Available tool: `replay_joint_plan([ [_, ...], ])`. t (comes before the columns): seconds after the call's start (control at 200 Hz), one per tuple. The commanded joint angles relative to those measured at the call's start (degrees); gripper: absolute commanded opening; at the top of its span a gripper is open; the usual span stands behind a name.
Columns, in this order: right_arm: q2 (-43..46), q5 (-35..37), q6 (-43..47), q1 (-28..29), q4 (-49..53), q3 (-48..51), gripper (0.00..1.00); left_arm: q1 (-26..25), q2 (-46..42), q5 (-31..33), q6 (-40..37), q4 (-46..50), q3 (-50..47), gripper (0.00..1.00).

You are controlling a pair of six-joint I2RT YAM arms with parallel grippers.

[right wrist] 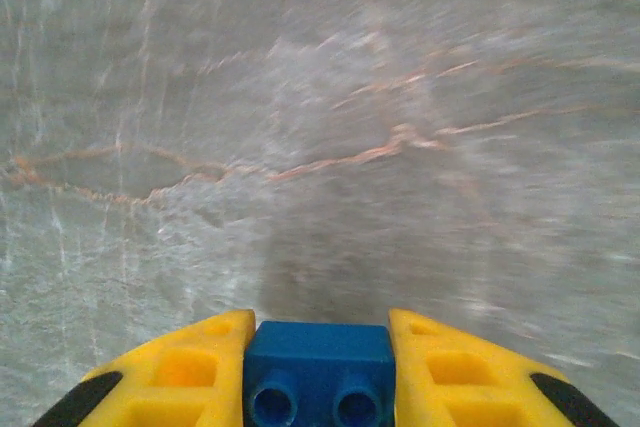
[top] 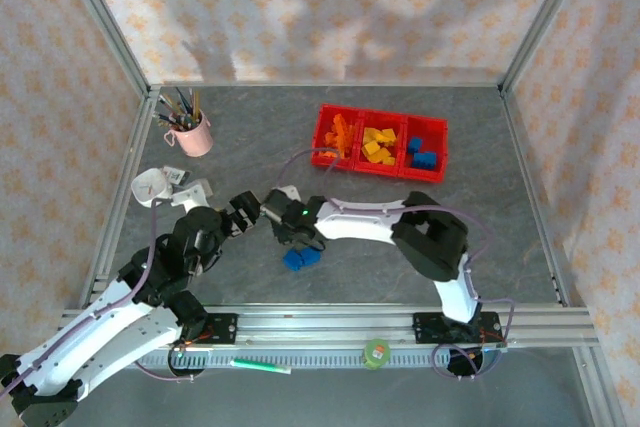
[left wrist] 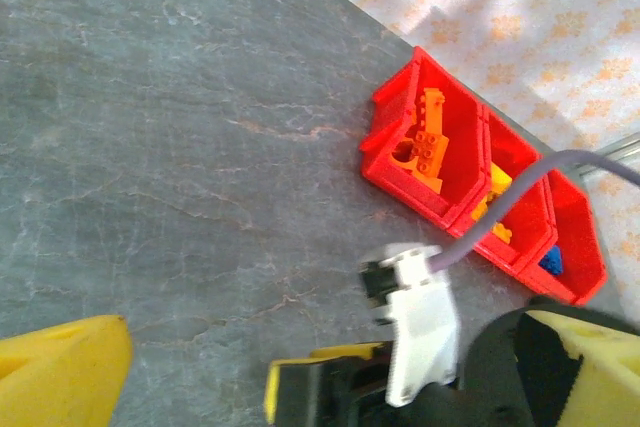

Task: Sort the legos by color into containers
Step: Place the lego in the container.

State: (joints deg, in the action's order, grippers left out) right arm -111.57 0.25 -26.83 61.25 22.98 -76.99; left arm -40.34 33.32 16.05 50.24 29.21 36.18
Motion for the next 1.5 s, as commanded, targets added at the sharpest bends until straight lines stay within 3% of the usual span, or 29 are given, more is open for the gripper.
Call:
replay_joint_plan([
  [0.0,8.64,1.15,-1.89,-4.02,-3.14,3.52,0.27,0.48,1.88,-2.44,-3.3,-3.11,2.58,0.99],
  [0.445,24.3,1.28,-0.41,-31.27,-1.65,9.61,0.28,0.72,16.25,-10.02,-8.23,-17.06,6.2,0.99],
  [0.741,20.53,-0.77,2.85,-46.01,-1.92,7.29,0.28,1.21,23.15,-11.21,-8.49,-23.34,7.84,0.99],
  [1.206,3.67,1.67,5.64,-54.22,0.6,-5.49,0.3,2.02,28.25,-13.26,-8.49,-25.61,10.05,0.99],
  [1.316,2.63,1.78,6.2,-54.66,1.1,-6.81,0.44,2.09,28.63,-13.66,-8.49,-25.87,10.06,0.99],
  [1.497,5.59,-1.81,6.73,-54.31,0.84,-6.19,0.56,2.19,28.55,-13.86,-8.49,-25.61,10.32,0.99],
])
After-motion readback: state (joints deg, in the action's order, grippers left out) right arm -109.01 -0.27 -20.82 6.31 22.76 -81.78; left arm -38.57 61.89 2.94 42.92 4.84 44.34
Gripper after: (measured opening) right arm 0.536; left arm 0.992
